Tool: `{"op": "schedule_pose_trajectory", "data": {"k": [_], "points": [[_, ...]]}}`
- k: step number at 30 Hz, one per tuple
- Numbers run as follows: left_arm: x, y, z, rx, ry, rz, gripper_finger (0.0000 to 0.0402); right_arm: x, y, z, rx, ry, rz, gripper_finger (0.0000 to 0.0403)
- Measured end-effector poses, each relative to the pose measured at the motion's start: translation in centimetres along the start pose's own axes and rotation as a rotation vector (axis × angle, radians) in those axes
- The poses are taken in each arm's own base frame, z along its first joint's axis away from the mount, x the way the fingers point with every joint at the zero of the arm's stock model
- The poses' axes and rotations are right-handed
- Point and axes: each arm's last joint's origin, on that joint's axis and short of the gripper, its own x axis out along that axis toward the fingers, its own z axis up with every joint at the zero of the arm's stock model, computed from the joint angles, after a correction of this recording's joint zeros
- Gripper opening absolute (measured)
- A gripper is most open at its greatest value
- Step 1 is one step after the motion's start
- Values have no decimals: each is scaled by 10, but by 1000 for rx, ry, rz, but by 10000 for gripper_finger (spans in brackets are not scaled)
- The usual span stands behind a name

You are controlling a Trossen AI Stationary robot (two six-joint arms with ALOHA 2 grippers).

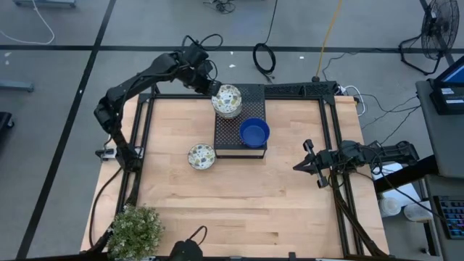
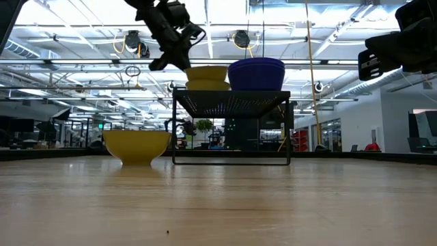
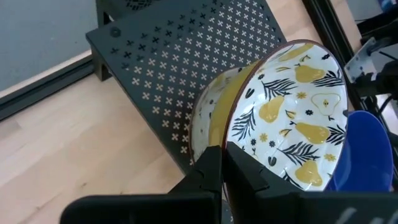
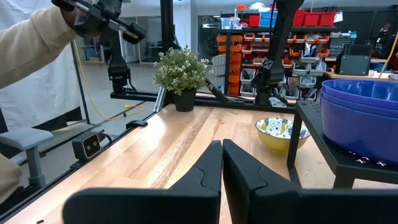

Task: Pick & Place Mini bowls
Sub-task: Stack the top white bowl on the white bowl on the shelf

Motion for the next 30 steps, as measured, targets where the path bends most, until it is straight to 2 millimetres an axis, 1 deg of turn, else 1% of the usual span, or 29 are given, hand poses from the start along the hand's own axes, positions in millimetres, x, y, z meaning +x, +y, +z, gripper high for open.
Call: {"op": "schedule_pose_trajectory", "data": {"k": [6,14,16,19,24,27,30], "points": [[2,1,1,-6,-10,29,4,0,0,0,0,0,0,0],[24,7,4,-24,38,42,5,0,0,0,0,0,0,0],[30,9,4,-28,55,40,10,0,0,0,0,0,0,0],[34,9,4,-19,71,27,20,0,0,0,0,0,0,0],[35,6,2,16,78,26,26,0,0,0,0,0,0,0],[33,4,1,39,74,21,27,0,0,0,0,0,0,0],[25,1,1,43,55,16,29,0,0,0,0,0,0,0]]}}
